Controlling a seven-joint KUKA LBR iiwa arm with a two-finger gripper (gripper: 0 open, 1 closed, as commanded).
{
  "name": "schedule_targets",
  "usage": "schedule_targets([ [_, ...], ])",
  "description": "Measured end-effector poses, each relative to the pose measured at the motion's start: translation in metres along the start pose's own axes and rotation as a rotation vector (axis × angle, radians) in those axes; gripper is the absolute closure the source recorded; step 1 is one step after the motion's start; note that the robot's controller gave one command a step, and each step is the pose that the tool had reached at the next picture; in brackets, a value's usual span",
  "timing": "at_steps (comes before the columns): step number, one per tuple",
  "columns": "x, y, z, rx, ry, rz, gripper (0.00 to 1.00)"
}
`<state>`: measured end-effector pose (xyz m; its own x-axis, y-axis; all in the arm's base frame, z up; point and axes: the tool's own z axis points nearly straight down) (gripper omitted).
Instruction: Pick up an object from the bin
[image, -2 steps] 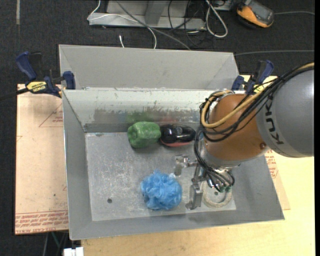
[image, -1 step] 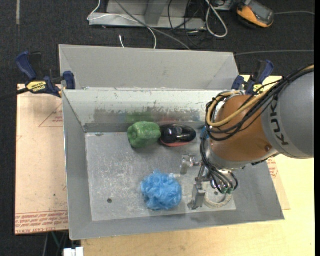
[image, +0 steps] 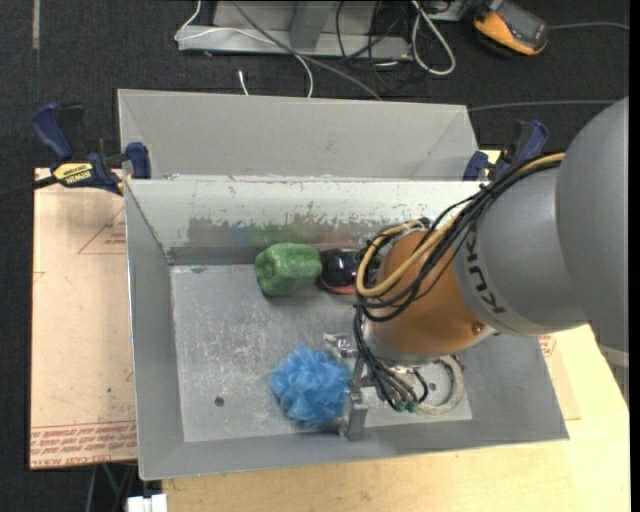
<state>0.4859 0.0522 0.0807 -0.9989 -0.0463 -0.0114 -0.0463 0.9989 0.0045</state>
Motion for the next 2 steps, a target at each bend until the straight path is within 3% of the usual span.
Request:
schedule_targets([
  [1, 0.0064, -0.0354, 0.0047, 0.004, -0.009, -0.099, 1.0],
  [2, 0.0062, -0.0352, 0.0047, 0.004, -0.01, -0.099, 1.0],
])
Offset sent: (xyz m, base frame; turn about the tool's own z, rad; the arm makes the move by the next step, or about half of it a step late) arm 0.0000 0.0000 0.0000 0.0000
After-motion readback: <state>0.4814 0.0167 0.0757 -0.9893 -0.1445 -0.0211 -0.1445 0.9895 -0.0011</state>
